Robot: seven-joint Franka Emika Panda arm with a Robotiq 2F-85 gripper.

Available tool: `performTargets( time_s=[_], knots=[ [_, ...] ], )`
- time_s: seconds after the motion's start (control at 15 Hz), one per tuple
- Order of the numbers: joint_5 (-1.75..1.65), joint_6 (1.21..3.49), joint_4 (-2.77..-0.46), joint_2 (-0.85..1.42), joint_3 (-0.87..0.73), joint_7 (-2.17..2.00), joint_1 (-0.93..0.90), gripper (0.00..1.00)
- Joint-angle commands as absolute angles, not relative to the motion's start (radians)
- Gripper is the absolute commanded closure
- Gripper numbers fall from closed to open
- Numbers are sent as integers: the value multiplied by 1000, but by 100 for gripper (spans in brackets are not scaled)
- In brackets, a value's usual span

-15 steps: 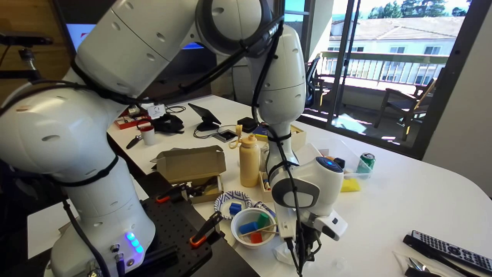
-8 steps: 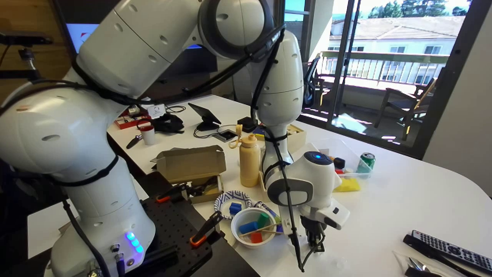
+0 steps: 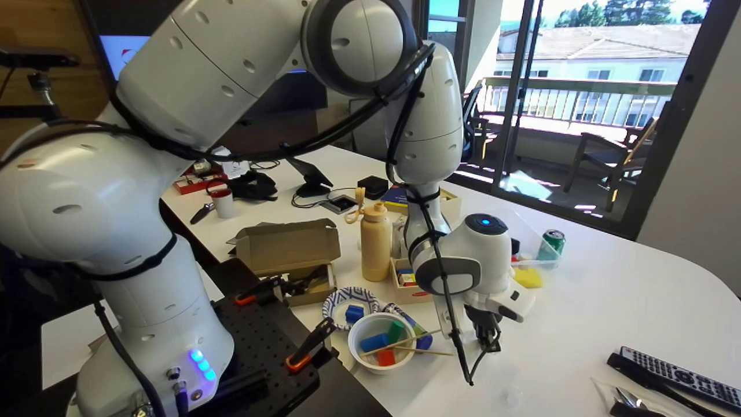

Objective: Wipe the table with the paper towel

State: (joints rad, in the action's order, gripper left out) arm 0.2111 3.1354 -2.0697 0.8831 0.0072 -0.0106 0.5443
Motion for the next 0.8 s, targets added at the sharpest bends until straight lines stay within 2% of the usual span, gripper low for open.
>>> performTargets(
  time_s=[0.0,0.4,0.47,0.53,0.73],
  knots=[
    [204,3083,-2009,909,52,-16,565,99],
    [210,3085,-1976,924,52,-21,556,99],
    [211,3085,-1978,922,59,-19,563,73],
    [211,3087,-1979,919,65,-16,569,72],
    [212,3081,-1988,907,70,-14,579,50]
  ],
)
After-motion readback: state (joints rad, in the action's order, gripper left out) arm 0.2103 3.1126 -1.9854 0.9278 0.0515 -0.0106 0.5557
